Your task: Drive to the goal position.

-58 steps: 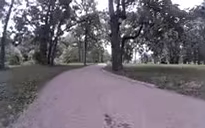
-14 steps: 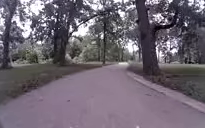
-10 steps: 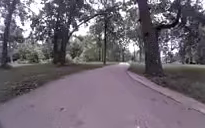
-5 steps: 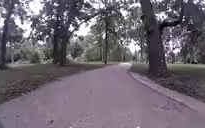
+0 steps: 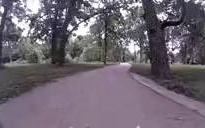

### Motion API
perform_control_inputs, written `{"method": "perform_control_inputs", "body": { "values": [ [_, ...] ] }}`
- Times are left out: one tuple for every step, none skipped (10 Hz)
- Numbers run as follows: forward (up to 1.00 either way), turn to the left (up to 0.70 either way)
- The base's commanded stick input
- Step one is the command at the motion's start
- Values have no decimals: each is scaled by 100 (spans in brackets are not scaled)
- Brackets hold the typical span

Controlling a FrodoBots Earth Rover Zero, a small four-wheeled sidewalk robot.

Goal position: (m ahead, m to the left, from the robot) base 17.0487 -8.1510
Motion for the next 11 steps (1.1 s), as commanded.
{"method": "perform_control_inputs", "body": {
  "values": [
    [70,1],
    [70,1],
    [70,1],
    [70,1],
    [70,1],
    [70,1],
    [70,1],
    [70,1],
    [70,1],
    [70,1],
    [70,1]
  ]
}}
